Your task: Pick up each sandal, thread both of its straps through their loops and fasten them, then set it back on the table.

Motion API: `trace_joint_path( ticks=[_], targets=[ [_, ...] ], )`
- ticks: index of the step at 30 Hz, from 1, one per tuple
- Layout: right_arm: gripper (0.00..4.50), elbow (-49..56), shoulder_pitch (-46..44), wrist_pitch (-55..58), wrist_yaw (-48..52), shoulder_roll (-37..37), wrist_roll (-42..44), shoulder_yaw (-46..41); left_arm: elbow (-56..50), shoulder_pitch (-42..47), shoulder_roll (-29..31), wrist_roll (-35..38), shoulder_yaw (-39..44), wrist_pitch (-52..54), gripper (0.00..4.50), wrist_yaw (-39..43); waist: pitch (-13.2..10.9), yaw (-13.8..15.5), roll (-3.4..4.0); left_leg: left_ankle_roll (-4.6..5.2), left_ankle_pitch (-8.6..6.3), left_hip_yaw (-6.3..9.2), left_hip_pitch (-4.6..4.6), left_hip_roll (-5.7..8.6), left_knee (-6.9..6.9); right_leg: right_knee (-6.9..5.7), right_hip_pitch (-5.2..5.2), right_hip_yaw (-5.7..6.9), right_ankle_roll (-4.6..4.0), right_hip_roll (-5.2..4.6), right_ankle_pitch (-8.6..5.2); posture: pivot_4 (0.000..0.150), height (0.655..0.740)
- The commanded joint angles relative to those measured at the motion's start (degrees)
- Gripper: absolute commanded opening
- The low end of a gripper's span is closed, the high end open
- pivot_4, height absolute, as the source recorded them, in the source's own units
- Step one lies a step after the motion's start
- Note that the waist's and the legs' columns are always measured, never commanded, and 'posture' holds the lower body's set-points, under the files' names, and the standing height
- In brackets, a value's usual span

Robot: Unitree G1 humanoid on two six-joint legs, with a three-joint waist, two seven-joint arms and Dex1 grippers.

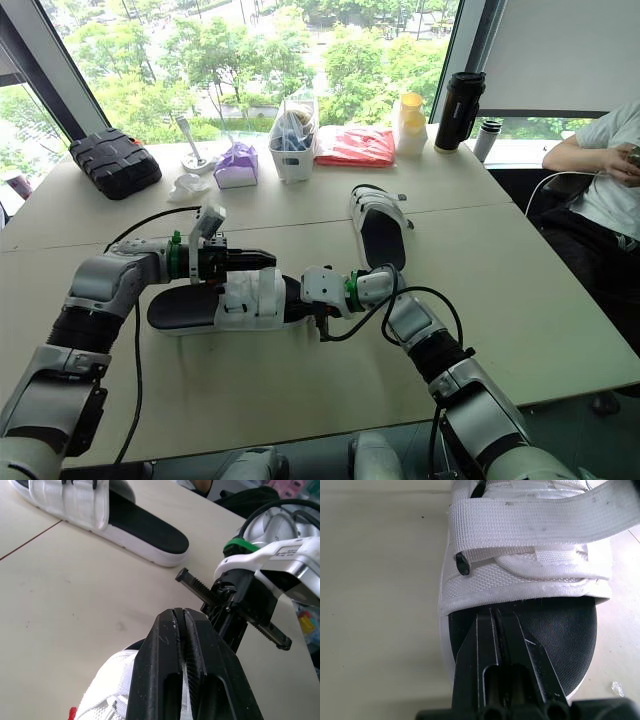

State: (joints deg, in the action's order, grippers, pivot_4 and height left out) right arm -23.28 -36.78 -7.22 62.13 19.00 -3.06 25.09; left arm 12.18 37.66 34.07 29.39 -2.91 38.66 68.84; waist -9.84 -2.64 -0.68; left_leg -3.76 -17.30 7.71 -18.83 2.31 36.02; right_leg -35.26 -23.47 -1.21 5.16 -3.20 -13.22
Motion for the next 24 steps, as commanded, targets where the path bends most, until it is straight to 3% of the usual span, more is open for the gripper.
trace_joint_path(
  ticks=[1, 10, 16, 24],
  targets=[
    [0.00, -4.5, 1.3, 2.3, -0.1, 1.0, -3.3, 1.7, -6.4, -0.8, 1.3, 6.2, 5.3, 1.6, 0.04, 2.7, 0.0, 0.0, 0.00, 0.00, 0.00, 0.00, -0.03, -0.01, 0.00, 0.00, -0.02, 0.00, 0.00, 0.00, 0.00, 0.150, 0.7400],
    [0.00, -4.4, 1.4, 2.0, 0.4, 1.1, -3.3, 1.9, -9.4, -1.6, 0.6, 12.6, 10.8, 5.2, 0.04, 0.2, 0.0, 0.1, 0.00, 0.00, 0.00, 0.03, -0.12, -0.01, 0.04, -0.01, -0.07, 0.03, -0.01, 0.00, 0.00, 0.150, 0.7400],
    [0.00, -4.1, 1.4, 2.1, 0.6, 1.0, -3.2, 1.9, -1.3, 0.9, -2.2, 8.1, 11.2, -2.2, 0.04, -4.9, 0.0, 0.1, 0.00, -0.01, 0.01, 0.05, -0.36, 0.00, 0.12, -0.04, -0.28, 0.05, -0.07, 0.00, 0.04, 0.150, 0.7400],
    [0.00, -3.7, 1.7, 2.3, 0.7, 1.1, -3.2, 1.9, 8.7, 1.7, -4.6, 0.9, 7.6, -10.7, 0.04, -5.2, 0.0, 0.2, 0.00, -0.07, 0.05, 0.01, -0.55, 0.02, 0.14, -0.10, -0.52, 0.04, -0.14, 0.00, 0.11, 0.150, 0.7400]
  ],
)
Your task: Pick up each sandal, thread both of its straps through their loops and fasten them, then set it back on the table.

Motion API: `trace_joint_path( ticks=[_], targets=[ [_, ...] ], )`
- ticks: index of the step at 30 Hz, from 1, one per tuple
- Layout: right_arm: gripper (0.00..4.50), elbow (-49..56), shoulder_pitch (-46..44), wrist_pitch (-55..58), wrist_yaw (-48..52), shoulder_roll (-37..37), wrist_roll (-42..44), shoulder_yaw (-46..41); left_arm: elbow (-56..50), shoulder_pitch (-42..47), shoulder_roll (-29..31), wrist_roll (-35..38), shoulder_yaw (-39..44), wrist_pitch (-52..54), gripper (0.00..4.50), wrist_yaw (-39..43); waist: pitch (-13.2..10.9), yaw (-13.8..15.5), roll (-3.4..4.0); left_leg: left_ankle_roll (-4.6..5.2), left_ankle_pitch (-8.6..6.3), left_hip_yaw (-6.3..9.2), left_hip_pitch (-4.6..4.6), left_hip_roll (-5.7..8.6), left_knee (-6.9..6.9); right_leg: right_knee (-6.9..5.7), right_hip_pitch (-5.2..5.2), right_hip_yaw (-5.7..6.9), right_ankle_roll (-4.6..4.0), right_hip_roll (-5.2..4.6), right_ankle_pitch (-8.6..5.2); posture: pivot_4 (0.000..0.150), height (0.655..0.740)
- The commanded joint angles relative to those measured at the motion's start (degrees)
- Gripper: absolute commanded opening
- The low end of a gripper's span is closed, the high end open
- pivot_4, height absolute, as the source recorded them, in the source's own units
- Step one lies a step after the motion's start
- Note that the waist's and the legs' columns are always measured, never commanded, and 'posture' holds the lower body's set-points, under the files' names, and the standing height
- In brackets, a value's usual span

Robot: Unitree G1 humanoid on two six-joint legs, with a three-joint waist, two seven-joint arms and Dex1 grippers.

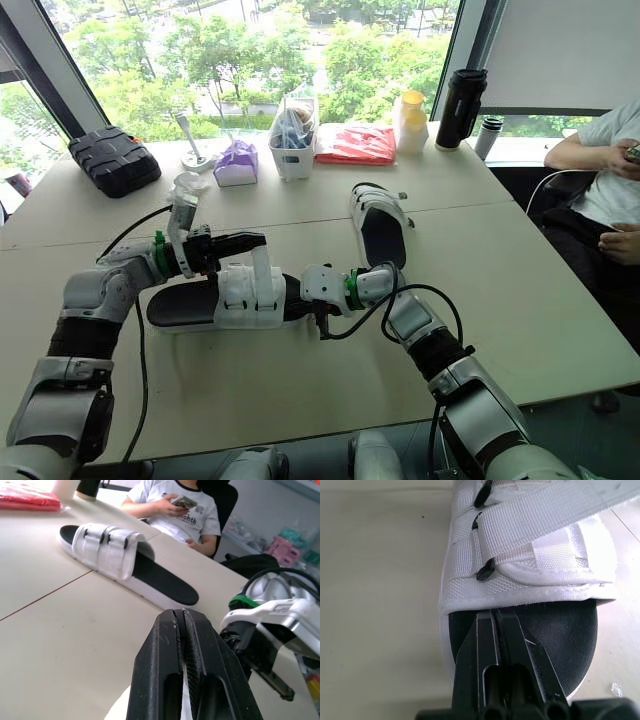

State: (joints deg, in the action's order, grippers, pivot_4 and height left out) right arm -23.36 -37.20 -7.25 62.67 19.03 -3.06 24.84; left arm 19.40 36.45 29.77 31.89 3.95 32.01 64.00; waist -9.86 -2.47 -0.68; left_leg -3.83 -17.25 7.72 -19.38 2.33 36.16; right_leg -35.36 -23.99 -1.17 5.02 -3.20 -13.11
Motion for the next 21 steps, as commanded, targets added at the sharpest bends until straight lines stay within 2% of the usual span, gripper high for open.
trace_joint_path(
  ticks=[1, 11, 18, 21],
  targets=[
    [0.00, -3.5, 2.2, 2.4, 0.1, 1.0, -3.2, 2.1, 2.7, 3.0, -0.5, -2.5, 0.3, -4.9, 0.04, -0.1, 0.0, 0.0, 0.00, 0.00, 0.00, -0.01, 0.00, 0.00, 0.00, -0.01, 0.00, 0.00, 0.00, 0.00, 0.00, 0.150, 0.7400],
    [0.00, -2.3, 3.1, 3.0, 0.1, 1.5, -3.2, 2.0, 10.3, 3.4, 0.0, -10.5, -4.2, -8.0, 0.04, -0.1, 0.0, 0.0, 0.02, 0.00, 0.00, -0.02, 0.01, 0.01, 0.00, -0.03, 0.01, 0.00, 0.02, 0.00, 0.01, 0.150, 0.7400],
    [0.00, -2.1, 3.3, 3.0, -0.1, 1.6, -3.2, 2.0, 9.7, 2.8, 2.7, -15.0, -8.5, -6.9, 0.04, 0.6, 0.1, -0.1, 0.07, 0.01, 0.00, -0.02, 0.04, 0.01, -0.01, -0.04, 0.03, 0.00, 0.04, 0.00, 0.01, 0.150, 0.7400],
    [0.00, -2.4, 3.0, 3.0, -0.1, 1.4, -3.2, 2.1, 8.9, 2.6, 3.8, -18.4, -11.2, -10.2, 1.03, 0.6, 0.1, -0.1, 0.09, 0.01, 0.00, -0.03, 0.05, 0.01, -0.02, -0.05, 0.02, 0.00, 0.03, 0.00, 0.01, 0.150, 0.7400]
  ],
)
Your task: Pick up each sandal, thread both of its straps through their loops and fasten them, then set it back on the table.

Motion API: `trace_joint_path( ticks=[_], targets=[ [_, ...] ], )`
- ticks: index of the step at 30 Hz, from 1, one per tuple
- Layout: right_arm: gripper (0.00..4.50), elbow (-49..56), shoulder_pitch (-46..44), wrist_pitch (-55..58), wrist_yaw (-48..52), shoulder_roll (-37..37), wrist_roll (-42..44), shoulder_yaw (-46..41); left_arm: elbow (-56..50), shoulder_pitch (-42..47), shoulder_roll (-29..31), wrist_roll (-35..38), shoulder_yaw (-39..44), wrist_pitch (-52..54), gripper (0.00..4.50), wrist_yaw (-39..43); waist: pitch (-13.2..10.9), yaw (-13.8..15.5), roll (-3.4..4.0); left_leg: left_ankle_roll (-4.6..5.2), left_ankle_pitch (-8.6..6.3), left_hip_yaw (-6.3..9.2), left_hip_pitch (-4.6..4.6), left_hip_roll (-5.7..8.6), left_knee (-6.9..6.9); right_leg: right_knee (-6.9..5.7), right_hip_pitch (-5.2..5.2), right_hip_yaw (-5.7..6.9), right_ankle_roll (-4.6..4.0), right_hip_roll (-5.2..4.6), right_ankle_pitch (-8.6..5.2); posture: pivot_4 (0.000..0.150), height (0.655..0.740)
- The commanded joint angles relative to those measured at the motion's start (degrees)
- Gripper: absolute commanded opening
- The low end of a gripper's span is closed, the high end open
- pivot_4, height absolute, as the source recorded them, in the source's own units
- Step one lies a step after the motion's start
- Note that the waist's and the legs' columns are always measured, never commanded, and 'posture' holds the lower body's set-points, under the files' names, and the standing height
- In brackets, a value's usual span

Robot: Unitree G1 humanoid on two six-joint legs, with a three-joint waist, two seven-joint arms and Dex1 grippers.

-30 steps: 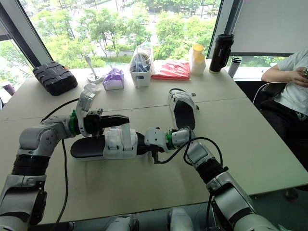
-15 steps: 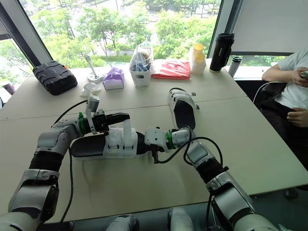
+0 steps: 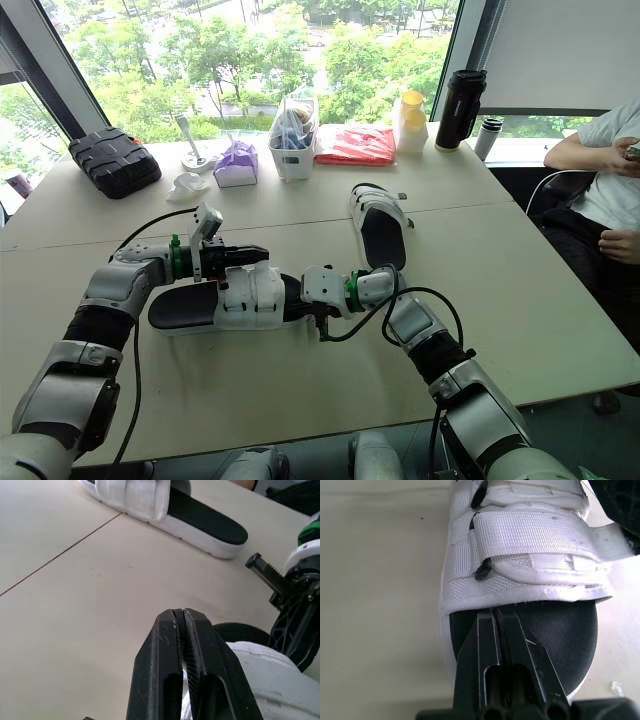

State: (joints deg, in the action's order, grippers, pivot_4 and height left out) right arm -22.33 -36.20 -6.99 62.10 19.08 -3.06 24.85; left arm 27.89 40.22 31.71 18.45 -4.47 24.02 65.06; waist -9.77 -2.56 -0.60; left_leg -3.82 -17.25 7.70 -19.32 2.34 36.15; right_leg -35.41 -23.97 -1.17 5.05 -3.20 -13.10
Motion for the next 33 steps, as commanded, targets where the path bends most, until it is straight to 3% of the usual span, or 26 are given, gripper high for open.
trace_joint_path(
  ticks=[1, 3, 11, 18, 22, 28, 31, 33],
  targets=[
    [0.00, -3.4, 1.9, 2.7, 0.5, 1.4, -3.3, 2.2, 0.5, -1.0, 2.0, -6.1, -3.5, -3.2, 1.43, -0.6, 0.0, 0.0, 0.00, 0.00, 0.00, 0.00, 0.00, 0.00, 0.00, 0.00, -0.01, 0.00, 0.00, 0.00, 0.00, 0.150, 0.7400],
    [0.00, -3.6, 1.9, 2.5, 0.5, 1.3, -3.3, 2.3, 0.9, -0.6, 2.1, -7.9, -4.5, -5.1, 2.39, -0.6, 0.0, 0.1, -0.01, 0.00, 0.00, 0.01, -0.02, 0.00, 0.00, 0.00, -0.01, 0.00, 0.00, 0.00, 0.00, 0.150, 0.7400],
    [0.00, -3.7, 1.7, 2.6, 0.5, 1.1, -3.3, 2.3, 4.3, 1.5, 2.6, -16.0, -6.9, -10.8, 2.39, -6.8, 0.0, 0.0, 0.04, 0.00, 0.00, -0.01, 0.00, 0.00, 0.00, 0.00, 0.00, -0.01, 0.01, 0.00, 0.00, 0.150, 0.7400],
    [0.00, -3.6, 1.8, 2.8, 0.4, 1.0, -3.2, 2.3, 9.0, 2.1, 1.5, -13.9, -0.7, -11.8, 2.39, -13.9, 0.0, 0.0, 0.04, 0.01, 0.00, -0.02, -0.03, 0.00, 0.00, -0.03, -0.05, 0.00, 0.01, 0.00, 0.00, 0.150, 0.7400],
    [0.00, -1.4, 1.9, 3.1, 0.5, 1.9, -3.0, 1.7, 2.1, -1.7, 1.9, -6.2, 5.6, -12.9, 2.39, -8.7, 0.0, 0.0, 0.03, 0.01, 0.00, -0.02, -0.07, -0.01, 0.00, -0.06, -0.11, 0.00, 0.01, -0.01, 0.01, 0.150, 0.7400],
    [0.00, 9.8, 3.4, 8.5, 1.7, 5.9, 0.6, -2.1, -8.1, -11.6, 5.1, 2.5, 12.7, -19.4, 2.39, 0.7, 0.0, 0.4, 0.03, 0.00, 0.00, -0.03, -0.30, 0.00, 0.00, -0.05, -0.35, -0.01, -0.21, -0.13, 0.14, 0.150, 0.7400],
    [0.00, 17.0, 4.7, 13.6, 2.9, 8.5, 3.7, -4.5, -10.8, -15.9, 6.7, 2.2, 14.3, -24.5, 2.39, 2.1, -0.1, 1.0, -0.02, 0.00, 0.00, -0.02, -0.44, 0.02, 0.04, 0.00, -0.41, 0.03, -0.21, -0.27, 0.13, 0.150, 0.7400],
    [0.00, 22.4, 5.4, 18.0, 4.2, 11.6, 6.7, -7.5, -10.6, -19.6, 9.0, -0.1, 15.0, -34.6, 2.39, 5.0, -0.1, 1.4, -0.01, 0.00, 0.00, -0.03, -0.66, 0.02, 0.08, 0.06, -0.58, 0.03, -0.20, -0.28, 0.14, 0.150, 0.7400]
  ],
)
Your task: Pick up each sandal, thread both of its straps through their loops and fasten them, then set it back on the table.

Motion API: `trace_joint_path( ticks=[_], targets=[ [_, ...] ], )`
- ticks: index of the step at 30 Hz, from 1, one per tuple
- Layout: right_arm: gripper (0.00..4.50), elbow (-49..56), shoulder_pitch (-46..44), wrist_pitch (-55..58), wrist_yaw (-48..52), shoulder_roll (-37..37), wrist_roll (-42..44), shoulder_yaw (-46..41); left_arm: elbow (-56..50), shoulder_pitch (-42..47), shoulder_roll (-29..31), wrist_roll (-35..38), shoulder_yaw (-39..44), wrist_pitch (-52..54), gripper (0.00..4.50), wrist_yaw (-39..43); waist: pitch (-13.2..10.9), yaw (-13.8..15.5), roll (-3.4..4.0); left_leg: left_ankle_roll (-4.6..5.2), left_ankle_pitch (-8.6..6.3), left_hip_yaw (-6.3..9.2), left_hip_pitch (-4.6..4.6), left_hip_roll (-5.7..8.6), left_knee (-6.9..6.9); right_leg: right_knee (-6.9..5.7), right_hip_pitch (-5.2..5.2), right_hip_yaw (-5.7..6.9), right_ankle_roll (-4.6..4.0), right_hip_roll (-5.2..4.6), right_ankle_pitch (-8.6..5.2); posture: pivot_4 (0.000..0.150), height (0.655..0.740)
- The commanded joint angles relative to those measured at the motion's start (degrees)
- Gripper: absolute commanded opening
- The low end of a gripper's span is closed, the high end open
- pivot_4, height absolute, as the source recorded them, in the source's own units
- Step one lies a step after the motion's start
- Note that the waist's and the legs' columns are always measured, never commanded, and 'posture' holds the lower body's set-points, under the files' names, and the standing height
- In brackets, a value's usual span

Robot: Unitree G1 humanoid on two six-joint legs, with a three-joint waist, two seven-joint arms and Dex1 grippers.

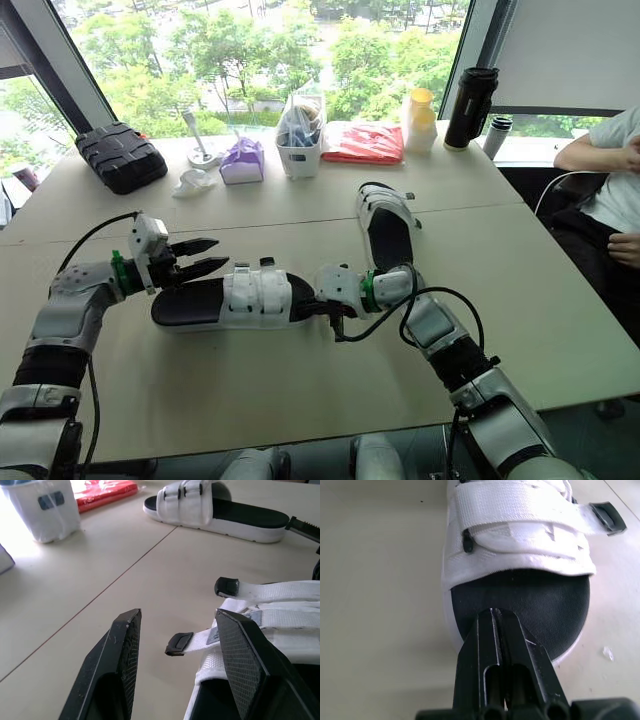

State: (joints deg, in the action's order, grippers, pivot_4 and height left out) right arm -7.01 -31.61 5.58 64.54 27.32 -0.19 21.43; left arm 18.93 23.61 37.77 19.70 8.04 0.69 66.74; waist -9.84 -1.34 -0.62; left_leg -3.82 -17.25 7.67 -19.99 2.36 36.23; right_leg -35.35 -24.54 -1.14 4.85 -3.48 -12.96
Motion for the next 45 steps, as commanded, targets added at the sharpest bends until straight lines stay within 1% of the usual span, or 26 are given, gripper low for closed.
trace_joint_path(
  ticks=[1, 3, 4, 6, 8, 11, 13, 18, 21, 25, 27, 30, 32, 34, 36, 40, 45],
  targets=[
    [0.00, 8.8, 1.0, 6.9, 2.0, 4.4, 4.8, -5.0, -1.4, -4.0, 3.7, -1.9, 2.5, -14.5, 2.39, 4.1, 0.0, 0.4, 0.02, 0.00, 0.00, -0.01, -0.16, 0.01, 0.03, 0.00, -0.16, 0.00, 0.00, -0.01, 0.00, 0.150, 0.7400],
    [0.00, 12.2, 1.0, 11.3, 2.4, 6.2, 7.8, -7.4, -0.7, -5.4, 5.0, -2.5, 2.0, -21.9, 2.39, 6.7, 0.0, 0.6, 0.02, 0.00, 0.00, -0.01, -0.45, 0.01, 0.04, 0.00, -0.44, 0.01, -0.01, -0.05, 0.02, 0.150, 0.7400],
    [0.00, 14.3, 0.9, 13.9, 2.6, 7.3, 10.0, -9.3, -0.1, -6.0, 5.6, -3.4, 1.2, -26.5, 2.39, 8.0, -0.1, 0.6, 0.02, 0.00, 0.00, -0.03, -0.47, 0.01, 0.03, 0.00, -0.48, 0.01, -0.01, -0.05, 0.02, 0.150, 0.7400],
    [0.00, 16.9, 0.9, 17.3, 2.7, 8.6, 12.6, -11.4, 1.2, -6.3, 6.2, -4.4, 0.1, -32.2, 2.39, 9.5, -0.1, 0.8, 0.05, 0.00, 0.00, -0.01, -0.53, 0.00, 0.02, 0.01, -0.51, 0.05, -0.01, -0.06, 0.02, 0.150, 0.7400],
    [0.00, 20.2, 0.9, 21.1, 2.0, 9.3, 15.7, -13.8, 3.1, -4.8, 5.4, -5.6, -1.2, -38.0, 2.39, 9.5, -0.1, 0.8, 0.07, 0.00, 0.00, -0.03, -0.50, 0.02, 0.00, 0.03, -0.48, 0.06, -0.02, -0.07, 0.02, 0.150, 0.7400],
    [0.00, 23.0, 1.1, 24.1, 1.0, 10.1, 17.8, -15.1, 6.1, -3.0, 4.3, -6.4, -3.2, -44.5, 2.39, 10.1, -0.2, 0.7, 0.06, 0.01, -0.01, -0.04, -0.51, 0.02, 0.02, 0.05, -0.45, 0.07, -0.01, -0.06, 0.02, 0.150, 0.7400],
    [0.00, 24.5, 1.4, 25.2, 0.0, 10.4, 18.4, -15.5, 9.2, -1.2, 2.9, -8.3, -5.1, -49.6, 2.39, 9.2, -0.2, 0.7, 0.06, 0.02, -0.01, -0.06, -0.49, 0.06, 0.02, 0.06, -0.44, 0.07, 0.00, -0.05, 0.02, 0.150, 0.7400],
    [0.00, 27.7, 2.3, 27.0, -2.4, 11.1, 19.4, -16.0, 19.5, 5.3, -0.2, -16.4, -9.2, -63.4, 2.39, 3.5, -0.2, 0.7, 0.04, 0.03, -0.01, -0.07, -0.50, 0.15, 0.04, 0.05, -0.44, 0.07, 0.06, -0.03, 0.05, 0.150, 0.7400],
    [0.00, 28.7, 2.7, 27.4, -3.2, 11.5, 19.7, -15.8, 23.9, 8.2, -0.4, -19.9, -10.8, -68.8, 2.39, -0.1, -0.2, 0.7, 0.04, 0.03, -0.01, -0.08, -0.49, 0.16, 0.05, 0.05, -0.44, 0.07, 0.09, -0.04, 0.07, 0.150, 0.7400],
    [0.00, 29.6, 3.6, 27.6, -4.3, 12.0, 20.1, -15.9, 29.0, 12.5, -2.5, -27.5, -13.3, -76.2, 2.39, -6.8, -0.2, 0.9, 0.03, 0.03, -0.01, -0.06, -0.50, 0.19, 0.10, 0.05, -0.41, 0.08, 0.14, -0.04, 0.10, 0.150, 0.7400],
    [0.00, 29.7, 3.8, 27.4, -4.6, 12.2, 20.1, -15.6, 31.1, 14.1, -3.2, -32.6, -14.0, -78.6, 2.39, -10.7, -0.2, 1.0, 0.03, 0.05, -0.01, -0.06, -0.51, 0.25, 0.14, 0.06, -0.36, 0.08, 0.19, -0.07, 0.13, 0.150, 0.7400],
    [0.00, 29.7, 3.7, 27.1, -5.0, 12.2, 19.9, -15.0, 32.7, 15.9, -3.2, -42.4, -13.6, -79.7, 2.39, -19.9, -0.2, 0.8, 0.03, 0.17, -0.08, -0.08, -0.52, 0.27, 0.31, 0.06, -0.30, 0.07, 0.26, -0.07, 0.17, 0.150, 0.7400],
    [0.00, 29.8, 3.6, 26.9, -5.1, 12.3, 19.8, -14.8, 33.7, 16.4, -2.5, -45.6, -14.3, -79.5, 2.39, -24.2, -0.2, 0.8, 0.03, 0.19, -0.09, -0.09, -0.51, 0.28, 0.34, 0.06, -0.28, 0.06, 0.29, -0.07, 0.18, 0.150, 0.7400],
    [0.00, 29.9, 3.6, 27.0, -5.2, 12.2, 19.9, -14.7, 34.5, 16.6, -1.6, -47.4, -15.5, -79.3, 2.39, -27.3, -0.2, 0.8, 0.03, 0.20, -0.09, -0.09, -0.49, 0.28, 0.36, 0.04, -0.26, 0.07, 0.30, -0.07, 0.19, 0.150, 0.7400],
    [0.00, 29.9, 3.5, 27.0, -5.3, 12.2, 19.9, -14.6, 35.6, 16.1, 0.6, -48.5, -16.0, -79.4, 1.88, -30.2, -0.2, 0.7, 0.03, 0.20, -0.10, -0.07, -0.50, 0.28, 0.44, 0.00, -0.24, 0.07, 0.31, -0.07, 0.19, 0.150, 0.7400],
    [0.00, 30.0, 3.5, 26.9, -5.5, 12.3, 20.0, -14.4, 37.0, 15.0, 4.5, -49.9, -17.4, -80.0, 1.88, -35.3, -0.2, 0.1, 0.04, 0.22, -0.11, -0.13, -0.43, 0.24, 0.51, -0.08, -0.22, 0.03, 0.31, -0.02, 0.20, 0.150, 0.7400],
    [0.00, 29.8, 3.4, 26.5, -5.6, 12.1, 19.7, -13.6, 38.2, 13.3, 8.5, -51.4, -18.1, -80.3, 1.88, -41.7, -0.2, 0.2, 0.04, 0.22, -0.11, -0.13, -0.41, 0.16, 0.51, -0.12, -0.23, 0.03, 0.31, 0.06, 0.20, 0.150, 0.7400]
  ],
)
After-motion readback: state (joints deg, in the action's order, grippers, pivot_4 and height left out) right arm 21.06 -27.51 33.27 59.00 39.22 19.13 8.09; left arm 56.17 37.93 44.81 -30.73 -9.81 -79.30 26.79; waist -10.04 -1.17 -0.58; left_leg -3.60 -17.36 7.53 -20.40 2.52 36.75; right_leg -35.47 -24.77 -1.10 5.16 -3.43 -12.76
